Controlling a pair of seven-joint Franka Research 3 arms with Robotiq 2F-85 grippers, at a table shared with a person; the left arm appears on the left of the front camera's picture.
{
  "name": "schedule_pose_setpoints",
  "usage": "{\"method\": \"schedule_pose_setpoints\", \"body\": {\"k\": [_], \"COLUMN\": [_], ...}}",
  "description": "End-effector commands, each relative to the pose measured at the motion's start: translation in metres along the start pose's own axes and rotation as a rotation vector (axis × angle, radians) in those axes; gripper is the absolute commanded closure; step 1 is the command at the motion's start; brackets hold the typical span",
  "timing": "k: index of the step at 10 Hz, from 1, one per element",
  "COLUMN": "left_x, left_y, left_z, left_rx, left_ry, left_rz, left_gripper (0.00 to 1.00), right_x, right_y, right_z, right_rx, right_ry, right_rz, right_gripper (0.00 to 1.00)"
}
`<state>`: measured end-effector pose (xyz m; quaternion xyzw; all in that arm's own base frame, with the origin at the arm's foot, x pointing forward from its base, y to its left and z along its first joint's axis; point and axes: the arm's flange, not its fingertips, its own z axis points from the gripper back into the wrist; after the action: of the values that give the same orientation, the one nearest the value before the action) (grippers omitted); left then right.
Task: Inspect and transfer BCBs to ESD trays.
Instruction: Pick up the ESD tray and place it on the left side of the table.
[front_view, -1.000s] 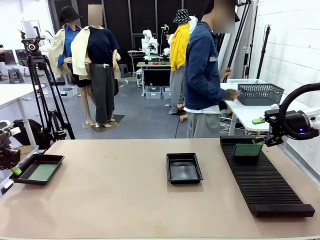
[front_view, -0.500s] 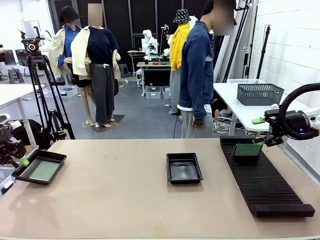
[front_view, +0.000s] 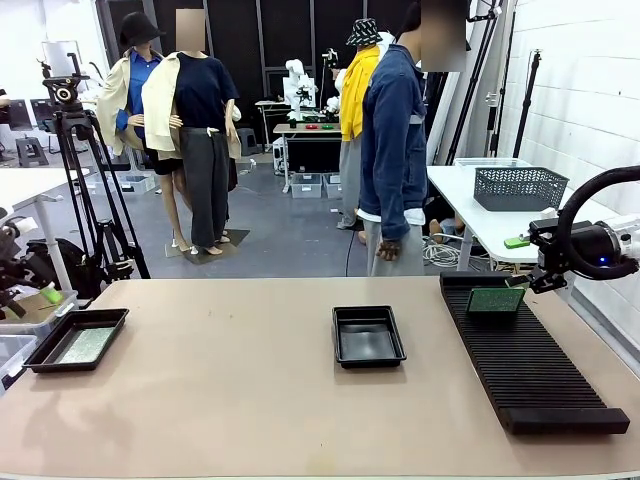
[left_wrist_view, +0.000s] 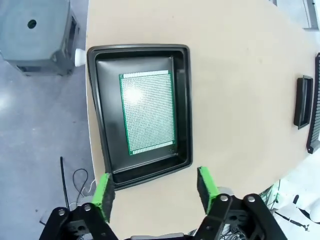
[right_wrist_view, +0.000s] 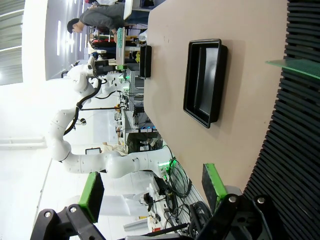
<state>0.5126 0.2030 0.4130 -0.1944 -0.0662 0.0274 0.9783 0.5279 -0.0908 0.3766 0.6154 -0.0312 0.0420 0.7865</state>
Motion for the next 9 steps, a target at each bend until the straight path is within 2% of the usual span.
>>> {"method": "schedule_pose_setpoints", "body": {"k": [1,9], "left_x": [-0.0062,-0.0018], "left_y": [-0.0087,-0.0099], "left_z": [0.0087,0.0132], "left_rx": [-0.01,-0.005], "left_ry": [-0.005,-0.013], "left_rz": [-0.018,-0.016], "left_gripper": [0.0,0.0], "right_x": [0.0001,0.0001], "right_y": [0.0013,0.0013], "right_z": [-0.002,-0.002], "right_rx": [0.003,0.003], "right_ry": [-0.015,-0.015], "right_rz": [-0.012,-0.012], "right_gripper": [0.0,0.0]}}
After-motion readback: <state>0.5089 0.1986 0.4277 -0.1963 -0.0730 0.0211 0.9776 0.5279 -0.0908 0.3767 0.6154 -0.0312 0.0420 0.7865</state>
